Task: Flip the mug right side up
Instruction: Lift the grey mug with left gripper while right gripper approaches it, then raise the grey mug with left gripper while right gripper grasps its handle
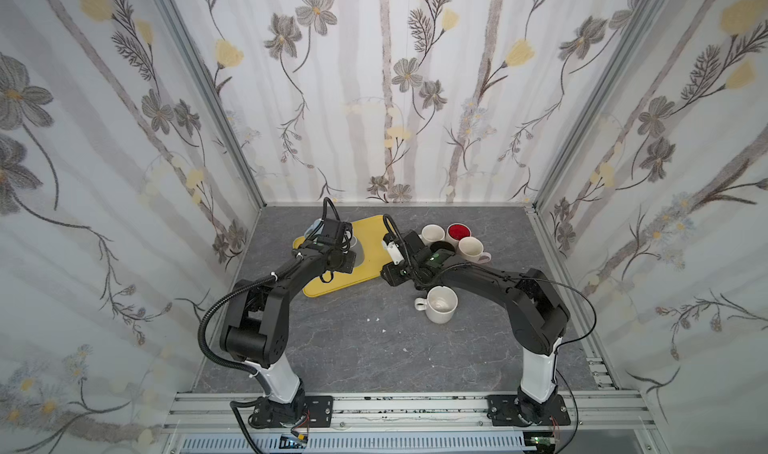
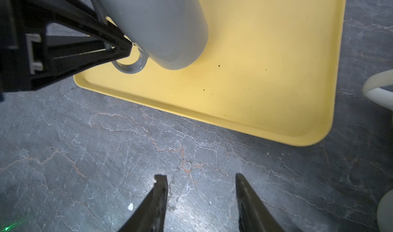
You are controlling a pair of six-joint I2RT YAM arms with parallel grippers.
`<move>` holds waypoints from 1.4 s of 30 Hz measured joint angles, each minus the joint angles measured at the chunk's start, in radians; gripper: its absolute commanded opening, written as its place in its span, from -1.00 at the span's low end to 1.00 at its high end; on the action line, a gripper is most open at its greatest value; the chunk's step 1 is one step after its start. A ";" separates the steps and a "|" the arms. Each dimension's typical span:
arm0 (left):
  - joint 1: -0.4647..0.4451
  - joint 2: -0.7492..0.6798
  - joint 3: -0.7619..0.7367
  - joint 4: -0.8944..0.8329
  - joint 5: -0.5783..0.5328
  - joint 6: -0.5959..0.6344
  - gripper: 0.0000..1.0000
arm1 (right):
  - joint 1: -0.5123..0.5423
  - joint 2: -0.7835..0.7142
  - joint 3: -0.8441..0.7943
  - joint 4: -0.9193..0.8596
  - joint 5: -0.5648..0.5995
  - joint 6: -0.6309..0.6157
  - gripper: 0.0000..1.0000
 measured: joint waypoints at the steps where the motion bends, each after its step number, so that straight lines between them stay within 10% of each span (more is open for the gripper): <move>1: 0.000 -0.022 -0.014 0.014 0.006 -0.008 -1.00 | -0.002 -0.012 -0.009 0.003 0.009 0.000 0.01; 21: 0.000 -0.488 -0.296 0.676 0.370 -0.429 -1.00 | -0.108 -0.465 -0.425 0.593 -0.189 0.232 0.02; 31: 0.000 -0.506 -0.377 1.028 0.554 -0.687 -1.00 | -0.105 -0.372 -0.445 1.105 -0.479 0.522 -0.01; 42: 0.000 -0.505 -0.408 1.201 0.657 -0.825 -1.00 | -0.105 -0.262 -0.349 1.265 -0.585 0.679 -0.09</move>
